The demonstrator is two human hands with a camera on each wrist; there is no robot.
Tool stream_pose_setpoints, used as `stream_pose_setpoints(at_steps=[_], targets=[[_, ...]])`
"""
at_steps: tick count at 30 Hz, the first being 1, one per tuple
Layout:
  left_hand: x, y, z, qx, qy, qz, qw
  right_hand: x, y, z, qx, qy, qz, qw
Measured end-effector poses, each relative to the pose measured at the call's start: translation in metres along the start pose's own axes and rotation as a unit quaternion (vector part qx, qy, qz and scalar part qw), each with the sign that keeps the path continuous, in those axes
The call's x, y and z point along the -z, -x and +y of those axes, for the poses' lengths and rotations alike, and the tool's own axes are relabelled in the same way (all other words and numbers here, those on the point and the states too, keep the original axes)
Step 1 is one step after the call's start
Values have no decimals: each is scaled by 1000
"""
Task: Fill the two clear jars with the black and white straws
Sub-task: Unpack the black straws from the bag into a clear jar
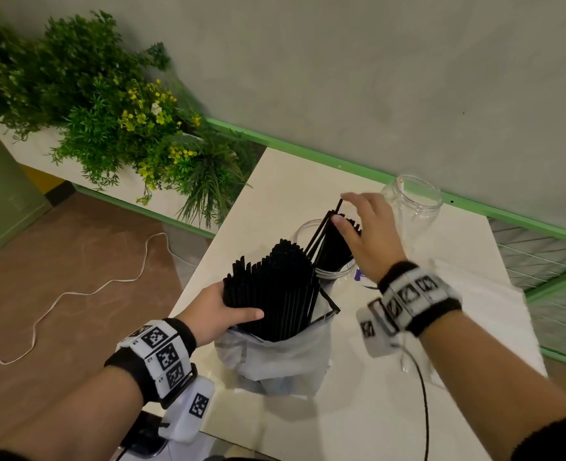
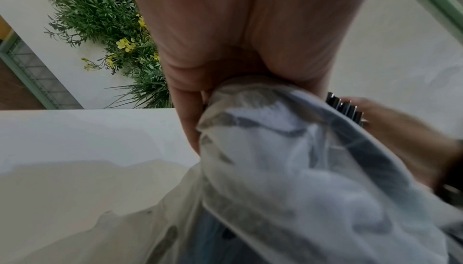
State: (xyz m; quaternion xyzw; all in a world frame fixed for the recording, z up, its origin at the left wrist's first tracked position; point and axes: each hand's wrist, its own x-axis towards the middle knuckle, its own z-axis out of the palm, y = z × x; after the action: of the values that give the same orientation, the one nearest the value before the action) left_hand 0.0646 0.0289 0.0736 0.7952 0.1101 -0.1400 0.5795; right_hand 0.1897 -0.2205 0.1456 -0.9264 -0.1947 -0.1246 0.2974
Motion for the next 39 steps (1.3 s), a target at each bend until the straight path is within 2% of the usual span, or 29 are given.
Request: stream_pose_setpoints(at_steps=[1, 3, 5, 7, 9, 10, 13, 18, 21, 24, 28, 30, 33, 35, 37, 39], targets=[[0, 0, -1, 1, 3, 5, 1000, 2, 20, -7, -4, -49, 42, 998], [-1, 0, -3, 1, 11, 13, 1000, 1, 67, -15, -34, -121, 44, 991], [-2, 2, -2, -4, 13, 20, 1000, -8, 104, -14, -93, -169, -49, 980], [-3, 5, 0, -12, 14, 20, 1000, -20, 125, -8, -139, -206, -180, 952], [-4, 8, 0, -15, 16, 14, 1000, -31, 131, -9, -167, -242, -259, 920], [-5, 10, 0, -15, 16, 12, 1000, -35, 131, -12, -183, -274, -264, 906], [-11, 15, 0, -24, 28, 18, 999, -44, 125, -23, -212, -375, -219, 875], [-16, 25, 15, -75, 108, 68, 989, -35, 113, -50, -126, -367, -184, 903], [-11, 30, 19, -96, 107, 59, 988, -34, 107, -49, -82, -293, -182, 935], [-2, 33, 14, -67, 111, 5, 992, -42, 109, -36, -85, -180, -196, 960], [14, 34, 7, 13, 133, -71, 989, -51, 112, -25, -96, -144, -190, 966], [20, 33, 3, 15, 119, -120, 985, -52, 111, -24, -100, -133, -187, 968], [21, 32, -1, -8, 39, -193, 980, -52, 112, -27, -87, -109, -191, 972], [16, 32, -2, -26, 4, -180, 983, -46, 117, -34, -41, -48, -177, 982], [9, 33, 0, -46, 11, -147, 988, -38, 120, -47, 43, 22, -154, 987], [4, 33, 4, -66, 28, -126, 989, -34, 120, -59, 111, 6, -162, 980]])
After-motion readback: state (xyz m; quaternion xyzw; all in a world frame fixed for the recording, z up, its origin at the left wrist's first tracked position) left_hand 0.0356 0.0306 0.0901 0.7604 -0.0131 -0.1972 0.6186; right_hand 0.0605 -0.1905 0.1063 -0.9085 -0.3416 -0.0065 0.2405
